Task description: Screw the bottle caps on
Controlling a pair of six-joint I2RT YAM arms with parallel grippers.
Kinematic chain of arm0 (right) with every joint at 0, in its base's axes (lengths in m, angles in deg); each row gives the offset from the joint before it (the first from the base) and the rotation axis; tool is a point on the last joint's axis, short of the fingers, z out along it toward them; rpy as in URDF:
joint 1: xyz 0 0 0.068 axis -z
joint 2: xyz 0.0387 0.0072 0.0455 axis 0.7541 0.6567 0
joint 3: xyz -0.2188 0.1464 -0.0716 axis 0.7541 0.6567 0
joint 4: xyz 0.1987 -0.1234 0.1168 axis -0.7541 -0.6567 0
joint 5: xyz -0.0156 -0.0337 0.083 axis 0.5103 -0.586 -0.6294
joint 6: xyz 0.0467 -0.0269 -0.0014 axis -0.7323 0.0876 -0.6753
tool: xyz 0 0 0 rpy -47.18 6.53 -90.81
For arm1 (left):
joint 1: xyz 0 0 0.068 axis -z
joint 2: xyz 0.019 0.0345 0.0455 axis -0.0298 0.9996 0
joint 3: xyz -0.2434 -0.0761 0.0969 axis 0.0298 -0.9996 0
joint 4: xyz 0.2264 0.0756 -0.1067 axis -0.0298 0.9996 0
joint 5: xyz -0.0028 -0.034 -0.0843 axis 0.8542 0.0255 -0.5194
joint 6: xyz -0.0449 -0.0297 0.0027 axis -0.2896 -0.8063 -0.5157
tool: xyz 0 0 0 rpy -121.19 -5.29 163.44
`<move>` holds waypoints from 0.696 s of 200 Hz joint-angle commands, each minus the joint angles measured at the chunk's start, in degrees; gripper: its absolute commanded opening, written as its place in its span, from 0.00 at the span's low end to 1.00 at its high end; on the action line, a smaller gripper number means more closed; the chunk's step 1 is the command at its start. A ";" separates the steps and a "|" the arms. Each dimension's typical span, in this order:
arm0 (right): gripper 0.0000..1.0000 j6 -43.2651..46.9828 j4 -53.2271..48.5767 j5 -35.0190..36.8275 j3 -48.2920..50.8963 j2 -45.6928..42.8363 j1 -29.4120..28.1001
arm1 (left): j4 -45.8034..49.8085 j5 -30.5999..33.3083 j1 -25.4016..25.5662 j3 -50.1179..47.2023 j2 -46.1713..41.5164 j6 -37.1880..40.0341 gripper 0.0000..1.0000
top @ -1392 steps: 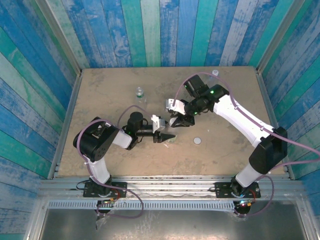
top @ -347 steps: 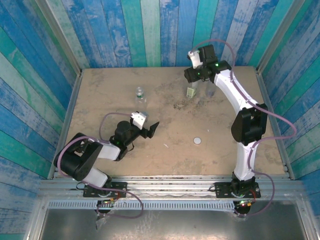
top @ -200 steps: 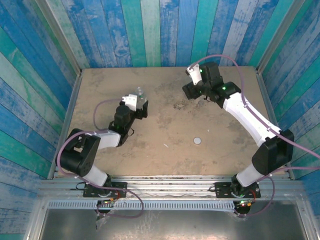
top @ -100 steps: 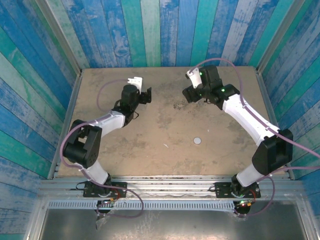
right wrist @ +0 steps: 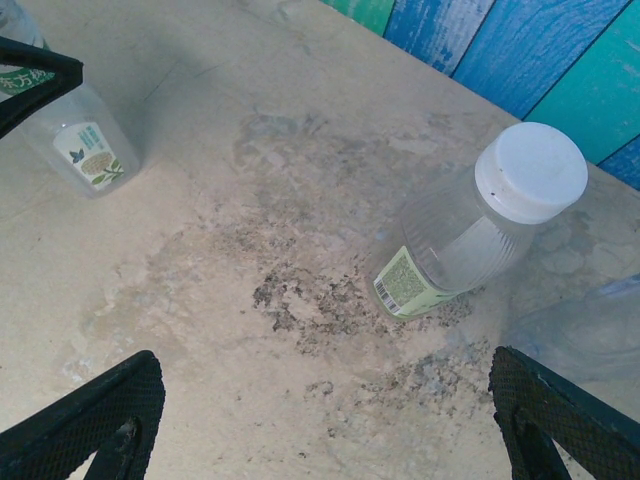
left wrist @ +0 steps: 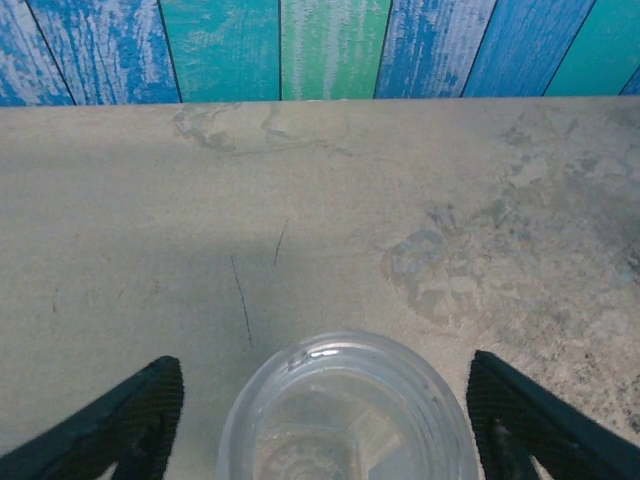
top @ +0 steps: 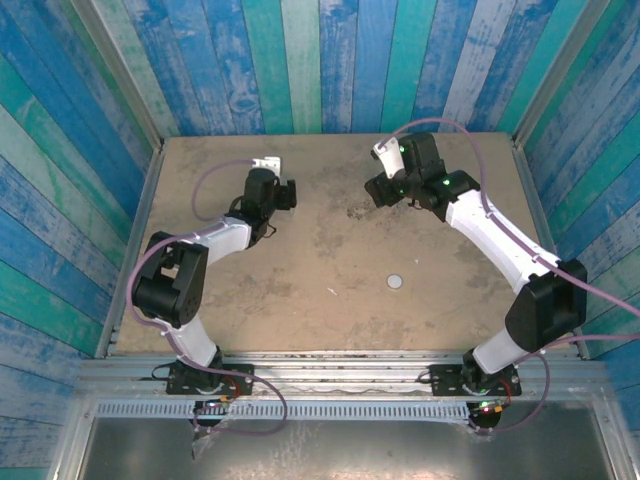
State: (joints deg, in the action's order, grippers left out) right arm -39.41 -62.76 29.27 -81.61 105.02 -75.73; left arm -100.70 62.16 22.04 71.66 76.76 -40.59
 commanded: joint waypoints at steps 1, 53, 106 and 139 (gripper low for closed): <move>0.87 0.40 0.25 0.50 1.46 -1.71 -0.11 | -1.04 0.15 -0.01 -1.14 1.56 -0.67 0.70; 0.87 -1.55 0.66 0.43 3.05 -2.84 -0.03 | -1.53 -0.69 -0.03 -2.30 0.86 0.14 0.54; 0.87 -3.92 3.16 0.12 6.32 -4.67 0.40 | -4.47 -3.88 -0.03 -5.12 -0.66 2.25 0.45; 0.86 -5.27 3.52 -0.06 8.10 -5.29 0.57 | -4.63 -6.54 0.06 -5.83 -1.09 4.31 0.46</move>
State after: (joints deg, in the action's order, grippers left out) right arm -42.71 -60.21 29.42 -74.86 101.06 -75.49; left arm -106.49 59.18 22.04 67.57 76.74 -38.29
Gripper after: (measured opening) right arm 0.866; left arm 0.456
